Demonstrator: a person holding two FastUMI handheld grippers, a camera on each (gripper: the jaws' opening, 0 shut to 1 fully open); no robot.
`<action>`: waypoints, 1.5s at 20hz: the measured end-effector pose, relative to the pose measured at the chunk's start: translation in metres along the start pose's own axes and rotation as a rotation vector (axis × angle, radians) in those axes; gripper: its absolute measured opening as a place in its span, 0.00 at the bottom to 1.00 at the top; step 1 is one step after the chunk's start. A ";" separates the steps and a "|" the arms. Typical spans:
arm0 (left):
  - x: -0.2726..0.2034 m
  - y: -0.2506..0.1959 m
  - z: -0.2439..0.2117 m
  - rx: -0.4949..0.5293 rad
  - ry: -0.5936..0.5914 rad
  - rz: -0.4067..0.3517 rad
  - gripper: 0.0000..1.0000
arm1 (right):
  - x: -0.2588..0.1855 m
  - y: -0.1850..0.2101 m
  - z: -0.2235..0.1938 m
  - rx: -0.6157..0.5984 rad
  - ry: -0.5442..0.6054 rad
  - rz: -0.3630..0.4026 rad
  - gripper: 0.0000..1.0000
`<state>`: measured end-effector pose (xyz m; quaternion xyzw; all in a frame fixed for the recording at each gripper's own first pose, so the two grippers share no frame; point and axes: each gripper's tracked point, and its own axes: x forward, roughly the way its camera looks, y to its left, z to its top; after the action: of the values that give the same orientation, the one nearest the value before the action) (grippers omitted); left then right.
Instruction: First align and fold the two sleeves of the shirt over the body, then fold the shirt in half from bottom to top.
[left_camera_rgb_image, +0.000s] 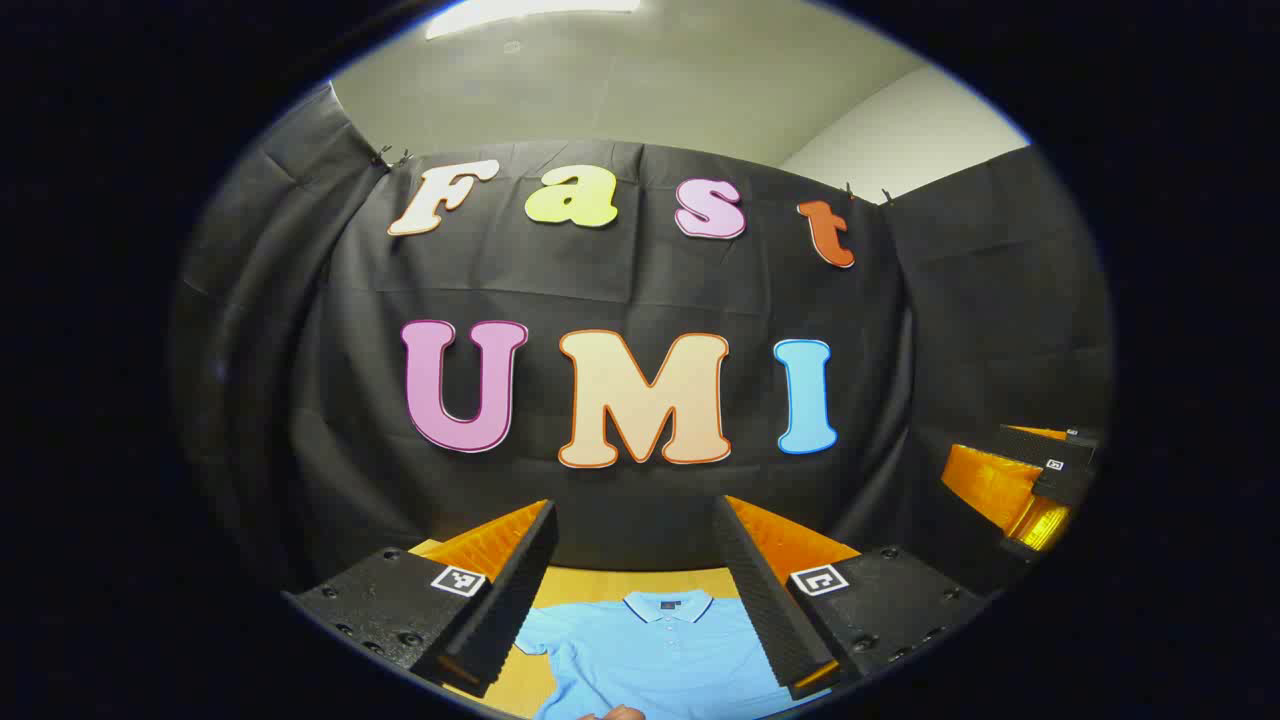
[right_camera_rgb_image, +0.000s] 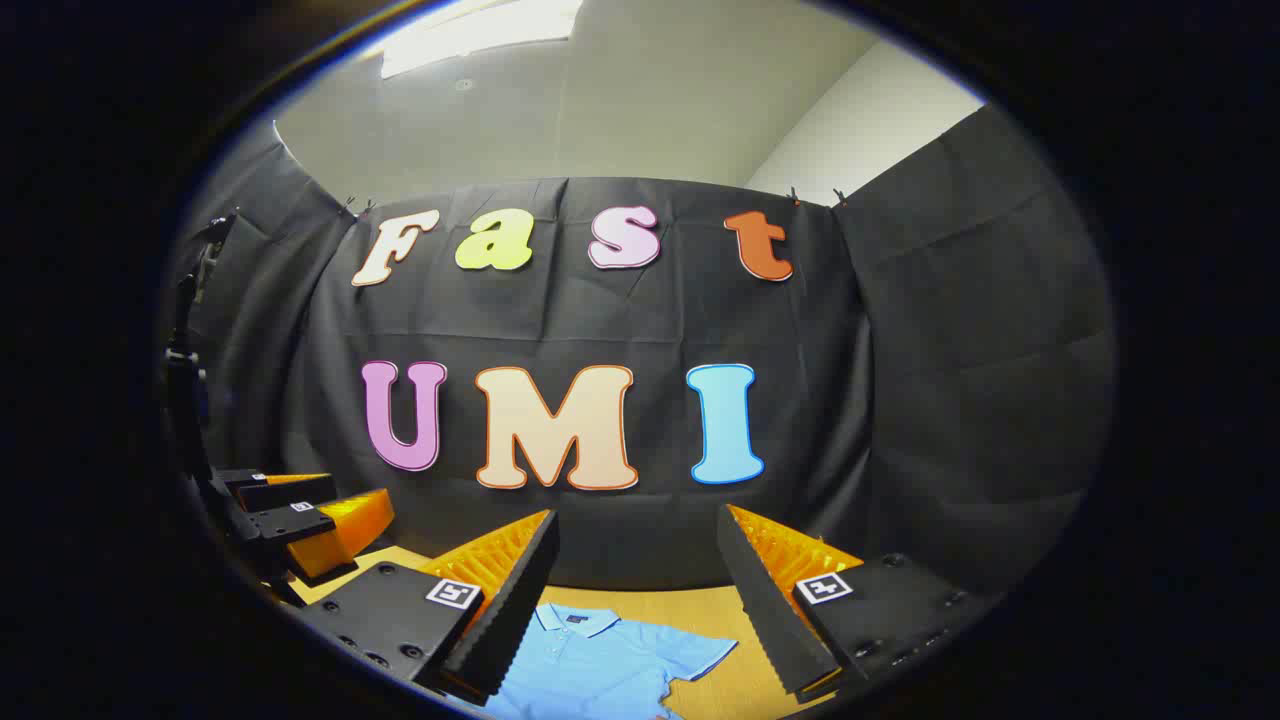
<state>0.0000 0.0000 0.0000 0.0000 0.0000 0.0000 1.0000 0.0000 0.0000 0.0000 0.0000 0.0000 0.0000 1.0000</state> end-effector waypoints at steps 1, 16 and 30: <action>0.000 0.001 -0.001 0.001 0.000 0.003 0.94 | 0.000 0.000 0.000 -0.002 0.002 -0.002 0.98; 0.005 0.005 -0.009 0.002 0.008 0.042 0.94 | 0.012 -0.010 -0.012 -0.071 0.012 -0.005 0.98; 0.037 0.030 -0.005 0.022 -0.021 0.045 0.93 | 0.113 -0.069 -0.154 -0.118 0.264 -0.116 0.99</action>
<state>0.0368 0.0304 -0.0052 0.0108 -0.0105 0.0223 0.9996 0.1131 -0.0687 -0.1536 -0.0586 0.1313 -0.0580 0.9879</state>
